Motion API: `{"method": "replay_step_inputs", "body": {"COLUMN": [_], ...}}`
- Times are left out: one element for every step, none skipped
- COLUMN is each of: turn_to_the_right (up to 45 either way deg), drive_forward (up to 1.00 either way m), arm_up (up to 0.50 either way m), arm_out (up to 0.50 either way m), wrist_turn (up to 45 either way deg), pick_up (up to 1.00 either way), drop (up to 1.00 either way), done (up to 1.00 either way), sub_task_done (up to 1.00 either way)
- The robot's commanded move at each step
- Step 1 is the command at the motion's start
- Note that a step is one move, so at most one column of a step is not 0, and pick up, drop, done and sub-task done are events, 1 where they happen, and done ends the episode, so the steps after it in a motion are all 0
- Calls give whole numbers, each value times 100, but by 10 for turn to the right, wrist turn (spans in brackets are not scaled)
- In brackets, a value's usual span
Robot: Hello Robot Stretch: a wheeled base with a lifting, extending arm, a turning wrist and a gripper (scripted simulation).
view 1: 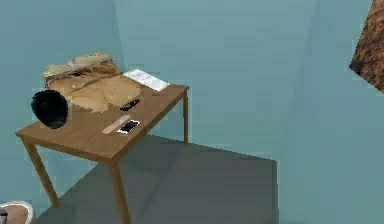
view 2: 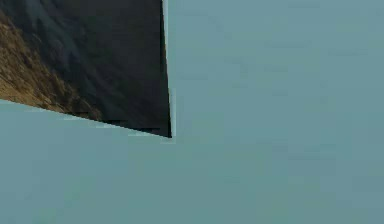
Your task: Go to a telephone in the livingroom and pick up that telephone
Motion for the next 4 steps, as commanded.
{"method": "replay_step_inputs", "body": {"turn_to_the_right": [-90,0,-450,-450], "drive_forward": [0,30,0,0], "arm_up": [0,0,0,0], "arm_out": [0,0,0,0], "wrist_turn": [0,0,0,0], "pick_up": [0,0,0,0], "drop": [0,0,0,0], "done": [0,0,0,0], "sub_task_done": [0,0,0,0]}}
